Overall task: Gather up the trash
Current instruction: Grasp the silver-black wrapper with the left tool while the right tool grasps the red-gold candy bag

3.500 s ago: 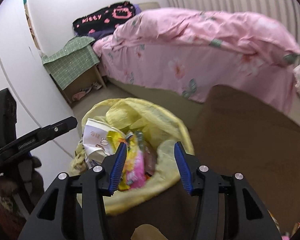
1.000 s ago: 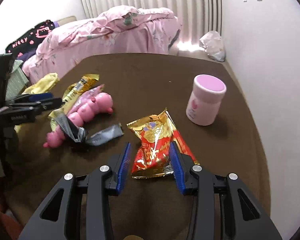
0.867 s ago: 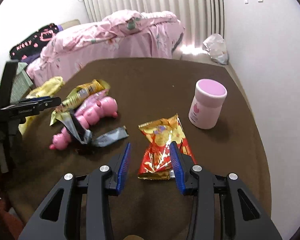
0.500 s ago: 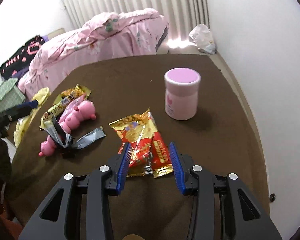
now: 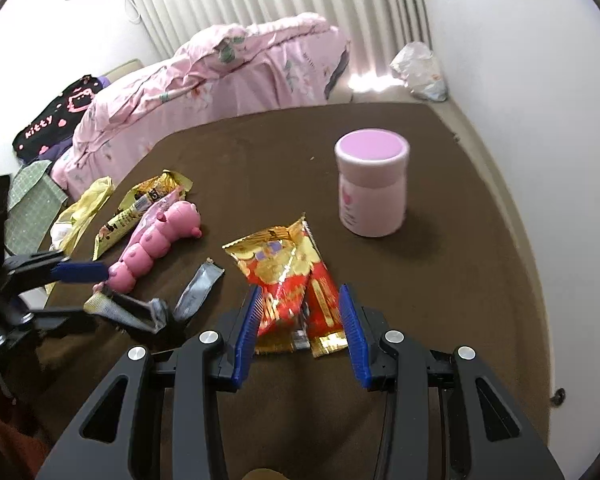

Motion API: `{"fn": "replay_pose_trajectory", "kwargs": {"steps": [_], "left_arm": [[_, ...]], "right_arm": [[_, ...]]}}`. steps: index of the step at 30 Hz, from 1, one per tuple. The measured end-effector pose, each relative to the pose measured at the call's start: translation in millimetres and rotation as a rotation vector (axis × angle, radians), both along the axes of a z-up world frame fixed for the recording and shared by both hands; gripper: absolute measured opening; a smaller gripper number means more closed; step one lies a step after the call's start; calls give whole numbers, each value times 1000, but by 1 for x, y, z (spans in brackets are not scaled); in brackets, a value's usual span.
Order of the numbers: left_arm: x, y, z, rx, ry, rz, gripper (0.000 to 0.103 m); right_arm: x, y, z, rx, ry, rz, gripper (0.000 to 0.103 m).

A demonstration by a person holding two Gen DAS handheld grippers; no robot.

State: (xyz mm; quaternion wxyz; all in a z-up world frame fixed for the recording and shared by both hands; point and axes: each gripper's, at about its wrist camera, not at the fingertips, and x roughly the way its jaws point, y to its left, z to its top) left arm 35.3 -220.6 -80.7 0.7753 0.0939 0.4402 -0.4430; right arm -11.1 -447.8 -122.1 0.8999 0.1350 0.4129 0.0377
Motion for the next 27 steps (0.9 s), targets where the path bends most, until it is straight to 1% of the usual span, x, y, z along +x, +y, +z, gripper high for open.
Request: {"fn": "replay_pose_trajectory", "kwargs": {"steps": [2,5,6,8,11,14,18,20,21,22,23,24,26,27], "left_arm": [[-4,9,6,0,-26,19,64],[-9,17,16,-1,-91,37,64],[-10,20,21,-12,-114,38,64],[-9,21,26,-17,-132,33,66],[-7,9,27,-7,-152,-2,66],[-6,-12,19,20,-131,-47,66],[-3,-41,-2,114,-83,-69,66],[-2,-48,-14,151,-46,-64,62],[-1,-50,-20,168,-17,-58,59],[-2,-50,-23,177,-10,-54,57],[-2,-50,-25,186,-8,-49,57],[-3,-50,-26,192,-9,-45,56],[-4,-49,-27,192,-7,-47,56],[-5,-47,-27,192,-9,-45,56]], "right_arm": [[9,2,-8,-3,35,-6,38],[2,5,-7,9,3,8,38],[-2,6,-6,22,-4,20,34],[-12,7,-3,27,-17,26,24],[-27,5,2,13,-35,17,18],[-41,-4,8,8,-54,-23,18],[-55,-17,15,-22,-69,-80,18],[-61,-24,18,-18,-73,-104,19],[-63,-27,19,-13,-75,-115,25],[-66,-30,20,-8,-86,-123,31],[-68,-32,21,0,-100,-128,46],[-72,-35,22,24,-131,-130,57],[-76,-37,22,81,-169,-106,63],[-76,-38,21,96,-160,-95,63]]}}
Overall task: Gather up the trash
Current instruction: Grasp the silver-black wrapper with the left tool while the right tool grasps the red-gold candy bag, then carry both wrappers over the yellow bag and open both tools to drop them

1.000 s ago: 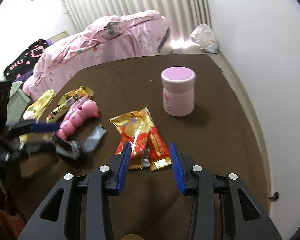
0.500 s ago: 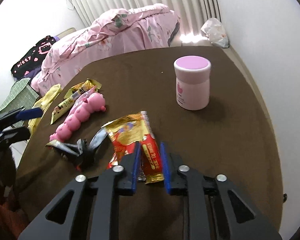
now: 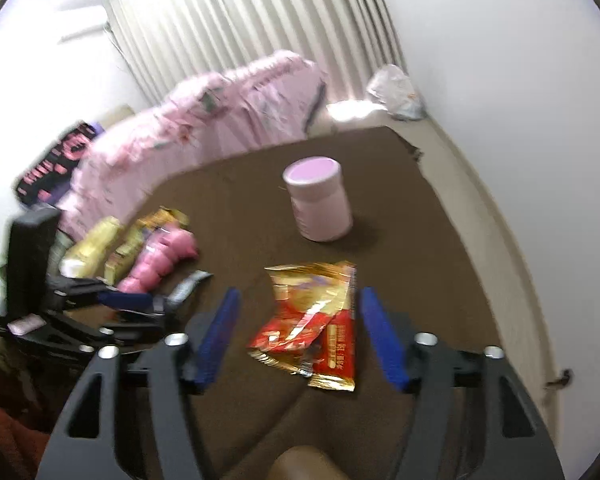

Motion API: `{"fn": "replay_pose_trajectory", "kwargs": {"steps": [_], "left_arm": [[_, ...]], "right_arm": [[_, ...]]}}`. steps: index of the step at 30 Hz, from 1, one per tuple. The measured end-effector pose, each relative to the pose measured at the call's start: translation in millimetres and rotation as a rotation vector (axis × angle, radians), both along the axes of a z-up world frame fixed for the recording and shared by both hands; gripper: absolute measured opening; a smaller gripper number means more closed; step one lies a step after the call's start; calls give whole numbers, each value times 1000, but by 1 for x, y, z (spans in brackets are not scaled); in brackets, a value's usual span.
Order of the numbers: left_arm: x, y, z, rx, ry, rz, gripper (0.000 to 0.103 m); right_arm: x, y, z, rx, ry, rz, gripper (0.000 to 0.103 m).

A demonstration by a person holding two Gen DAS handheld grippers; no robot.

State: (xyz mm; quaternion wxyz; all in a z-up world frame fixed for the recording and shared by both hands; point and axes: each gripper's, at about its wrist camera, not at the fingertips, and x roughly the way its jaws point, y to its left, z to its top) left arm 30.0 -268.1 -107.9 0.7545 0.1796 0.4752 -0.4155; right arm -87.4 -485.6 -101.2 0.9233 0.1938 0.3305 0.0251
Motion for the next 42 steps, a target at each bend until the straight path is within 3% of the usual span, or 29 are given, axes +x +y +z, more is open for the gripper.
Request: {"fn": "replay_pose_trajectory", "kwargs": {"steps": [6,11,15,19,20,21,23,24,29,32,37,42], "left_arm": [[-2,2,3,-14,-14,3,56],[-5,11,8,-34,-29,26,56],[-1,23,12,-82,-8,71,56],[-2,24,15,-90,-14,67,56],[-4,24,16,-90,-18,58,56],[-6,24,18,-90,-24,45,56],[-11,22,19,-81,-43,22,56],[-14,20,19,-75,-53,13,56],[-15,8,10,-16,-78,3,43],[-16,4,0,29,-84,-1,25],[-16,12,6,-40,-61,14,3],[-17,27,28,-127,-106,43,3]], "right_arm": [[0,15,-1,-174,92,-34,63],[-5,14,-6,-196,172,-113,63],[-9,17,-6,-63,98,-68,63],[12,21,-18,-132,159,-104,63],[17,22,-22,-134,170,-91,57],[19,23,-24,-128,174,-75,39],[19,28,-24,-136,163,-58,21],[17,29,-22,-135,153,-53,18],[6,23,-15,-129,126,-71,14],[0,20,-10,-116,101,-80,14],[-4,23,4,-127,59,-67,14],[-4,33,18,-167,34,-49,14]]}}
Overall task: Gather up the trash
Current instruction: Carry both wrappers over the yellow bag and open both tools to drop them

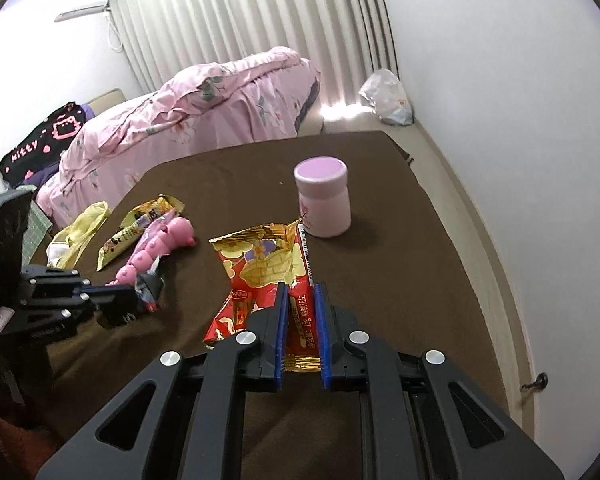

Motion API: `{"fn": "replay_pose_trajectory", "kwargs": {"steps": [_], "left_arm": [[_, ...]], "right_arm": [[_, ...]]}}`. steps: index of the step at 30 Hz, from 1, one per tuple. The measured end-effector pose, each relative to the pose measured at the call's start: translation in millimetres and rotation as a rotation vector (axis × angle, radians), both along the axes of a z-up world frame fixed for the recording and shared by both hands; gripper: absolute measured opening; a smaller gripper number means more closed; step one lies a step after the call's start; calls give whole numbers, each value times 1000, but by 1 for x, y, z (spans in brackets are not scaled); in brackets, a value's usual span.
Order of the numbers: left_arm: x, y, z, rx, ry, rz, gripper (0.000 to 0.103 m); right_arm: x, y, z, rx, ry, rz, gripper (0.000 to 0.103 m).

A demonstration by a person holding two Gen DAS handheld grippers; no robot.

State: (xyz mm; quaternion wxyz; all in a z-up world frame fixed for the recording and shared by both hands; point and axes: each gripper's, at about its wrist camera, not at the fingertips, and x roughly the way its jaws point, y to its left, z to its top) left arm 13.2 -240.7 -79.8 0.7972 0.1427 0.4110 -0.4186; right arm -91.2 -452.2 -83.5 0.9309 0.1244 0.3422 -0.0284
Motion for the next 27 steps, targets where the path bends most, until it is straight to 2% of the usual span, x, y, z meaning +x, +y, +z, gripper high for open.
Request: {"fn": "replay_pose_trajectory", "kwargs": {"steps": [6,12,17,23,27], "left_arm": [[-1,22,23,-73,-30,50,2],[0,57,63,-152,-135,127,2],[6,94,87,-183,-213,212,2],[29,179,105,-247,-243,422,2],[47,241,104,-278,-239,583,2]], "right_arm": [[-3,6,17,3,-32,13,14],[8,26,52,-34,-104,61,14],[28,57,82,-52,-162,136,14],[77,117,111,-41,-198,292,14],[104,162,119,-68,-202,390,14]]}}
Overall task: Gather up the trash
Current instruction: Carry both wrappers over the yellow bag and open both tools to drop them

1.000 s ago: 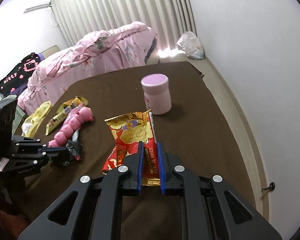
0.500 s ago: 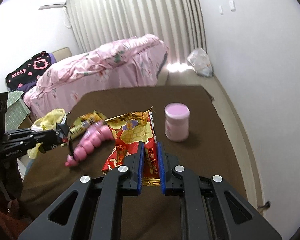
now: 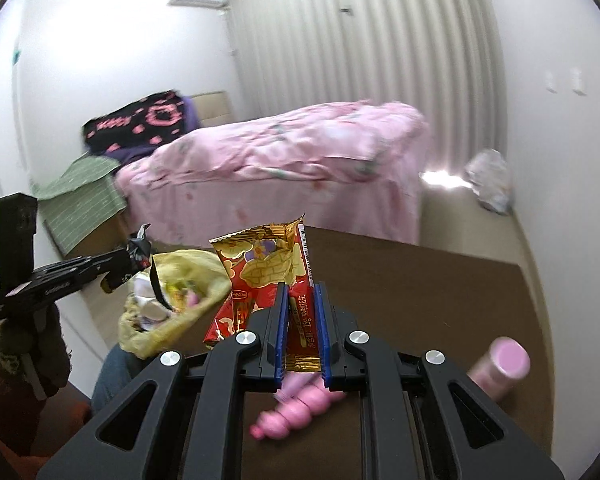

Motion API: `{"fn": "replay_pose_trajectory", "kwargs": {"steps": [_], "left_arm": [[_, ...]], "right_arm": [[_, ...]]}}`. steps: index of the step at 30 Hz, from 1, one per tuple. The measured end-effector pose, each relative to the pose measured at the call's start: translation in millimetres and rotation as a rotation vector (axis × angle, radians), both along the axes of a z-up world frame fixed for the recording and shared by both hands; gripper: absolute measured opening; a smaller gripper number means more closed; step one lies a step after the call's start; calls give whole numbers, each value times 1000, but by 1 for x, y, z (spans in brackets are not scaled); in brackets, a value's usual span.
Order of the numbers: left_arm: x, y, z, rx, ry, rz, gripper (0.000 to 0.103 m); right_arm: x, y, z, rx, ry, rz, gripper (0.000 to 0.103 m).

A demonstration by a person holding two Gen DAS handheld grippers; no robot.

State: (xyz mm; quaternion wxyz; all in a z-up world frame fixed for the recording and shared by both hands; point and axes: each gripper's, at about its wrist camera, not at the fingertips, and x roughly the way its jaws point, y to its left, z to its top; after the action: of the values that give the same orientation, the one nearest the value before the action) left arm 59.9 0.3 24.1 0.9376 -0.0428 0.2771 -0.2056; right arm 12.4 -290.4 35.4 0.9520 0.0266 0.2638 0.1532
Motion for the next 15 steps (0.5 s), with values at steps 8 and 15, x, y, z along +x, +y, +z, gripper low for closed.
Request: {"fn": "replay_pose_trajectory", "kwargs": {"steps": [8,15], "left_arm": [[17,85,-32,-170,43,256,2],[41,93,-75,-269,110,258,2]], "right_arm": [[59,83,-3,-73,29,192,13],[118,140,-31,-101,104,326,14]]}}
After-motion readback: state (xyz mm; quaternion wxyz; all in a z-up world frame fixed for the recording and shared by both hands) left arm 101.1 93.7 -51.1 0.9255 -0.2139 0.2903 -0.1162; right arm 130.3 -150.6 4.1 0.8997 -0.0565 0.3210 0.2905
